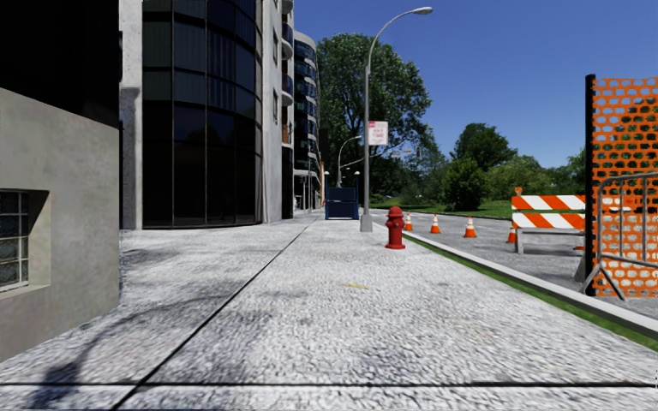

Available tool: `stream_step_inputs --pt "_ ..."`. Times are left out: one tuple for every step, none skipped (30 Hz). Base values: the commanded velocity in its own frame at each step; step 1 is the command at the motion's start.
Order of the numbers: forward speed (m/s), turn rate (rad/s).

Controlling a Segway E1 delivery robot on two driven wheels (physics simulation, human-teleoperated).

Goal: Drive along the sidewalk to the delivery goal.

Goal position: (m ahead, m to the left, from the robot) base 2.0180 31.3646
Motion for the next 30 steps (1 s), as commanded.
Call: stream_step_inputs --pt "2.00 0.00" --pt "2.00 0.00" --pt "2.00 0.00" --pt "2.00 0.00" --pt "2.00 0.00" --pt "2.00 0.00" --pt "2.00 0.00" --pt "2.00 0.00" --pt "2.00 0.00" --pt "2.00 0.00" --pt "2.00 0.00" --pt "2.00 0.00" --pt "2.00 0.00" --pt "2.00 0.00" --pt "2.00 0.00" --pt "2.00 0.00" --pt "2.00 0.00" --pt "2.00 0.00" --pt "2.00 0.00" --pt "2.00 0.00" --pt "2.00 0.00" --pt "2.00 0.00" --pt "2.00 0.00" --pt "2.00 0.00" --pt "2.00 0.00" --pt "2.00 0.15" --pt "2.00 0.28" --pt "2.00 0.28" --pt "2.00 0.44" --pt "2.00 0.54"
